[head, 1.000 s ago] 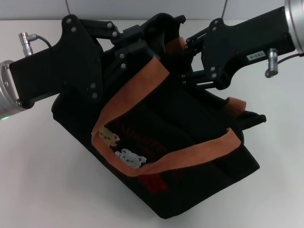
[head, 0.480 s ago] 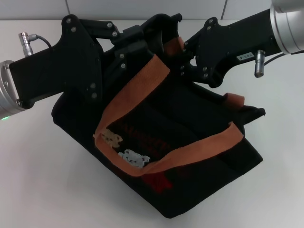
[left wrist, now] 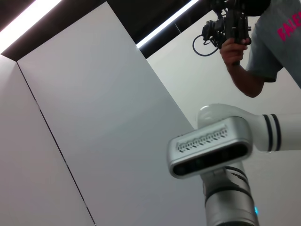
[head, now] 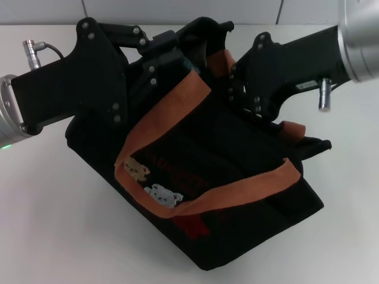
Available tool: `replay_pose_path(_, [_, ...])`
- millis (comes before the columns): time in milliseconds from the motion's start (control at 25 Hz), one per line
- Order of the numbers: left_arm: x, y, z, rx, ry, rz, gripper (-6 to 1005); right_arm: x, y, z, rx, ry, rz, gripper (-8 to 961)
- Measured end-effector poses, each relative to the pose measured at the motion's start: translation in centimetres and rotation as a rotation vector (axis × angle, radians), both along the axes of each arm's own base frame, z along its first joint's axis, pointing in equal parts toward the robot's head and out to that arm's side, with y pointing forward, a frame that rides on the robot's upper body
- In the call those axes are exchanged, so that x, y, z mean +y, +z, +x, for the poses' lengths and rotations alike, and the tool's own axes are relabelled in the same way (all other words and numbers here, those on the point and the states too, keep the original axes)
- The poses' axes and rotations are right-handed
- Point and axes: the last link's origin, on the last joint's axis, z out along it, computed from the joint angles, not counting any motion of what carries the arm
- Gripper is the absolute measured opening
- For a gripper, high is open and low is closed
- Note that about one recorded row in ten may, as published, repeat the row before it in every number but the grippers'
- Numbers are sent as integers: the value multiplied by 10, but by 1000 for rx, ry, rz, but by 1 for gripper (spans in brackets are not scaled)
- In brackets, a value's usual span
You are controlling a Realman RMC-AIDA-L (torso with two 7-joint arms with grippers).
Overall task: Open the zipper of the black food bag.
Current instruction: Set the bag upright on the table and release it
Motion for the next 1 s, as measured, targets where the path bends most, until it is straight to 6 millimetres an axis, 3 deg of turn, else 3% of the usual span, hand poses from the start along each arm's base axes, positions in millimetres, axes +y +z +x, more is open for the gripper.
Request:
replay_pose_path(280, [1, 0, 0, 1, 0, 1, 102, -5, -12, 8, 29, 28, 54, -2])
replay_pose_path(760, [1, 0, 1, 0, -1, 1, 102, -14, -4, 12, 86, 16, -1, -3])
replay_pose_path(1000, [1, 0, 1, 1, 0, 2, 102, -17, 10, 12, 100, -11, -9, 17])
